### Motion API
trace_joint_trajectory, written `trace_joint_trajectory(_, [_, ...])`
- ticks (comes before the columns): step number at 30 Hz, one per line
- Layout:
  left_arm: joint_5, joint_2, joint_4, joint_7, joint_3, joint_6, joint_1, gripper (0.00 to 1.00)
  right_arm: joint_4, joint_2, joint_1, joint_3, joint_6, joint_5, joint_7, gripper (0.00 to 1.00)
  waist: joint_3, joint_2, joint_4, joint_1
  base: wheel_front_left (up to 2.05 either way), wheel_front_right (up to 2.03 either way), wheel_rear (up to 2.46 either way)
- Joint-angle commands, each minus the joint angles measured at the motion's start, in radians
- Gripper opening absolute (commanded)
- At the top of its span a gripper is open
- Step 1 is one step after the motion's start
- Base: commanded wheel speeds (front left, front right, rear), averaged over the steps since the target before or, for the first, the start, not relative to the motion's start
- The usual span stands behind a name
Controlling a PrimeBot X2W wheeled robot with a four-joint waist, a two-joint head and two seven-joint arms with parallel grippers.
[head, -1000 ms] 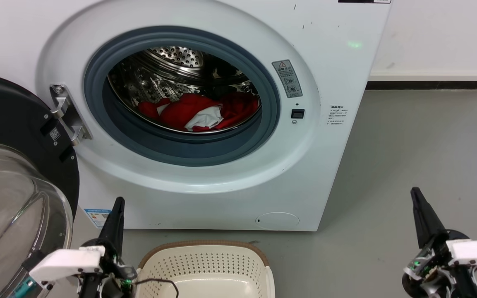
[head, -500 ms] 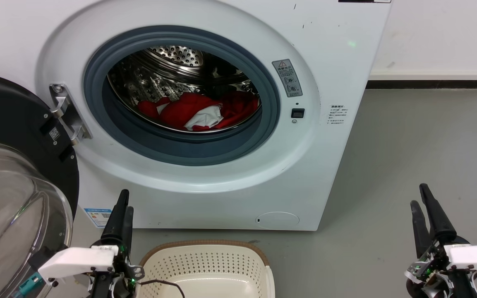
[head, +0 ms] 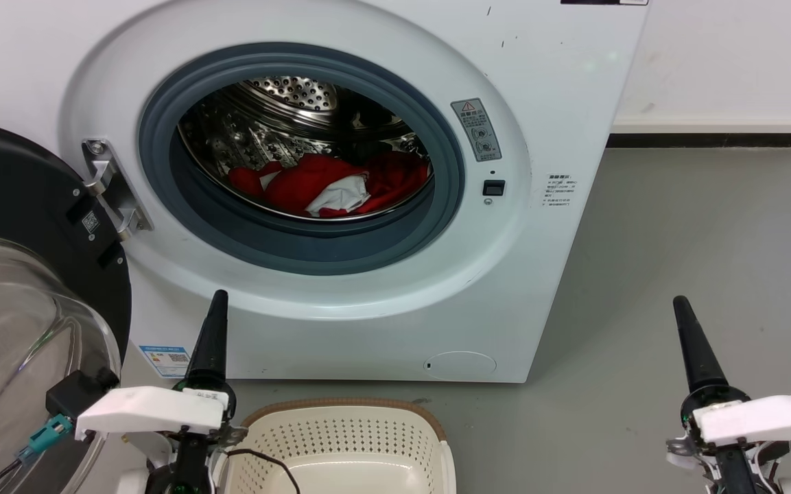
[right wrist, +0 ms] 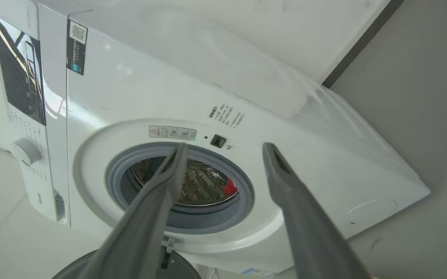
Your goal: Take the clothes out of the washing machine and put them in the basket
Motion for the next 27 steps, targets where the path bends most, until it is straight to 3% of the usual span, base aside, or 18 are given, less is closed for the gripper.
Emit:
trace_joint_trajectory(1, [0.067,0.003,-0.018,-0.013,-0.010,-0.002,-0.031,1.00,-0.022,-0.003,-0.008,0.007,0.000,-0.088,-0.015,1.00,0.000,0.0000,0.000,0.0000,0.00,0.00,0.00])
trace_joint_trajectory(20, [0.445,0.002,0.014,-0.088,-0.045,0.007,-0.053,1.00,-0.015,-0.003,0.004,0.021,0.000,-0.489,-0.077,1.00,-0.001,0.0000,0.001,0.0000,0.00,0.00,0.00])
trace_joint_trajectory(27, [0.530,0.002,0.030,-0.106,-0.051,0.014,-0.060,1.00,-0.018,-0.003,0.011,0.019,0.000,-0.576,-0.084,1.00,-0.002,0.0000,0.002,0.0000,0.00,0.00,0.00])
